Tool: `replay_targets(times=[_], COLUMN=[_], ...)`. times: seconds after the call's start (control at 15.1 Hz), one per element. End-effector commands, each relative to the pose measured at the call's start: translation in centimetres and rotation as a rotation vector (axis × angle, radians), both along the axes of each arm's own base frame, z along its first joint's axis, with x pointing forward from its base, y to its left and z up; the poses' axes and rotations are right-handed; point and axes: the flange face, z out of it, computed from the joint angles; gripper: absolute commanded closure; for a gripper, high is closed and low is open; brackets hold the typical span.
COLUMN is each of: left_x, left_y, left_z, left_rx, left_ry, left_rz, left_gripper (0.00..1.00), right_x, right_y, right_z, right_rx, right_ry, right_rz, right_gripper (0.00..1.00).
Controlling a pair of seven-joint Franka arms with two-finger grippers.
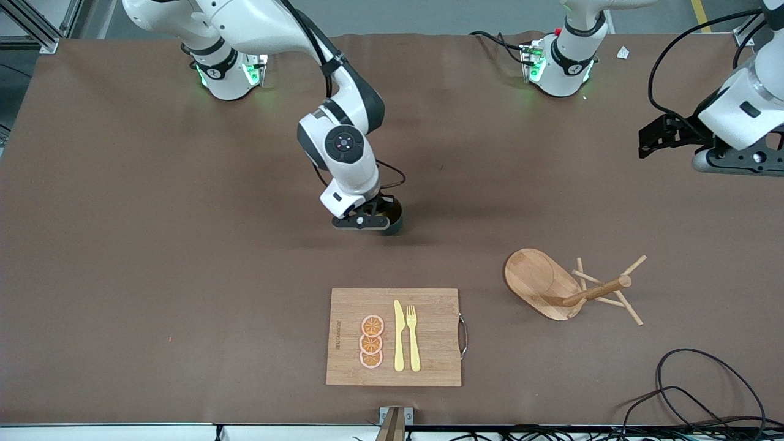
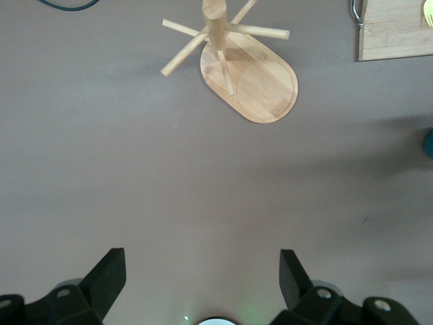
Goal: Pass cup and hang on rack
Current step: 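Lift the teal mug with the right gripper toward the table middle, then set the mug down and open the right gripper while the left gripper approaches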
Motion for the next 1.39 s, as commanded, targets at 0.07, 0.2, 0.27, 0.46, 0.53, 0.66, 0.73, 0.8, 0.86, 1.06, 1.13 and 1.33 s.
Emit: replay_targets(times=[0.07,0.2,0.27,0.46,0.53,0.66,0.73,0.8,0.86,1.06,1.13,1.33], left_x=[0.0,0.0,0.1,0.8,0.8,0.8,0.8,0.8,0.7,0.7,0.8,2.3], left_y=[-1.7,-3.1,-3.3,-3.4,-3.4,-3.5,-3.5,-3.5,-3.7,-5.4,-6.8,-9.5], left_z=[0.4,0.2,0.2,-0.1,-0.1,-0.1,-0.1,-0.1,-0.1,-0.8,-1.6,-2.5], left_rx=[0.000,-0.003,-0.004,-0.003,-0.003,-0.006,-0.011,-0.014,-0.015,-0.016,-0.016,-0.018], left_ry=[-0.010,-0.015,-0.019,-0.017,-0.018,-0.017,-0.016,-0.016,-0.015,-0.001,0.013,0.016], left_rz=[0.025,0.008,0.015,0.026,0.026,0.028,0.026,0.025,0.020,-0.004,-0.009,0.020], left_gripper=[0.00,0.00,0.00,0.00,0.00,0.00,0.00,0.00,0.00,0.00,0.00,0.00], right_x=[0.1,-0.3,-0.2,-0.1,-0.1,0.4,0.7,0.8,1.0,2.4,3.3,6.0], right_y=[1.6,2.1,2.1,2.1,2.0,1.6,1.4,1.4,1.0,-1.2,-2.9,-9.9], right_z=[-0.6,-0.4,-0.5,-0.4,-0.3,0.0,0.5,0.9,2.0,6.3,7.8,12.2], right_rx=[-0.003,0.000,0.000,-0.001,-0.004,-0.006,-0.004,0.000,0.004,0.001,0.001,-0.025], right_ry=[-0.003,-0.005,-0.005,-0.005,-0.010,-0.014,-0.016,-0.018,-0.016,0.019,0.026,0.088], right_rz=[-0.046,-0.040,-0.042,-0.042,-0.037,-0.042,-0.037,-0.037,-0.044,-0.042,-0.037,-0.044], right_gripper=[1.00,1.00,1.00,0.93,0.68,0.00,0.00,0.00,0.00,0.00,0.00,0.00])
